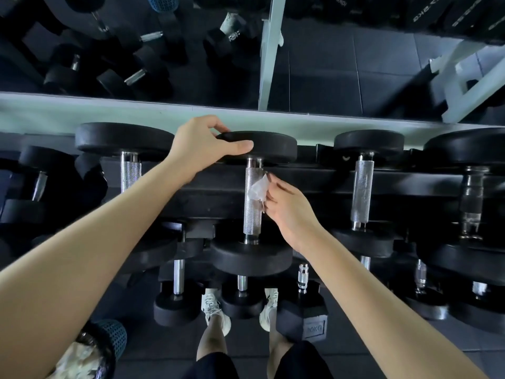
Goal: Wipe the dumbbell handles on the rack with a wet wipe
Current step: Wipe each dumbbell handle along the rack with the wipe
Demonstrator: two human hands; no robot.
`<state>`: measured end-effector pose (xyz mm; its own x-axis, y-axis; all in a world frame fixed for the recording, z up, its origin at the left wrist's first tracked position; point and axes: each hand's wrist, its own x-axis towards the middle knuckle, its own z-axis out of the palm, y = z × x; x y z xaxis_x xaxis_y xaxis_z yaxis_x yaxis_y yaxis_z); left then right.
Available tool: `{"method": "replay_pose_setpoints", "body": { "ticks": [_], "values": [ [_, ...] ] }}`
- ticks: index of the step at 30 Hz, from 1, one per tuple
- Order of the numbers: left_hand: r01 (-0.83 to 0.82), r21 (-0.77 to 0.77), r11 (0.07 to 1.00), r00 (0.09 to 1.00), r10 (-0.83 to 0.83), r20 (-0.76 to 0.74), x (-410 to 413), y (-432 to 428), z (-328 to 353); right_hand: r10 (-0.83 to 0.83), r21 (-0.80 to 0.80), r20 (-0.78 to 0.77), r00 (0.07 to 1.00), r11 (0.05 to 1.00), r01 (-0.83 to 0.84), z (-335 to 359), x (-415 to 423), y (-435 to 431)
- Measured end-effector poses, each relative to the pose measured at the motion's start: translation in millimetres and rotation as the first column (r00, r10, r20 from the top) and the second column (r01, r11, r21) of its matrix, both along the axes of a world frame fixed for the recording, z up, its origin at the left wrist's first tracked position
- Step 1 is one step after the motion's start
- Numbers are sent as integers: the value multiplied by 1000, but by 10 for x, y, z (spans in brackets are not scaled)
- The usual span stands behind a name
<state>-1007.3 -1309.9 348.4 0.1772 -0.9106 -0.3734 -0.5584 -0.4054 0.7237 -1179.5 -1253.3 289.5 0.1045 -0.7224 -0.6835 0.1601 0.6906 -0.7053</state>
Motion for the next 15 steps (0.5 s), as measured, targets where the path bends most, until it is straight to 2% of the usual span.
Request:
{"method": "replay_pose_setpoints", "body": {
  "ticks": [3,5,9,13,15],
  "values": [
    [-25,43,999,994,29,-109,59,-9,-19,52,-120,-155,987,990,-71,-29,107,-68],
    [-29,40,999,993,34,-113,47,-11,-40,46,-154,-239,970,984,-85,-38,151,-116],
    [-58,31,998,992,62,-110,30,-11,-68,82,-184,-293,953,973,-140,-65,96,4],
    [-61,48,997,990,67,-125,50,-9,-73,173,-153,-408,897,955,-254,-59,34,168],
    [-68,45,997,989,73,-129,50,-7,-71,159,-170,-429,889,953,-252,-44,72,45]
  ]
}}
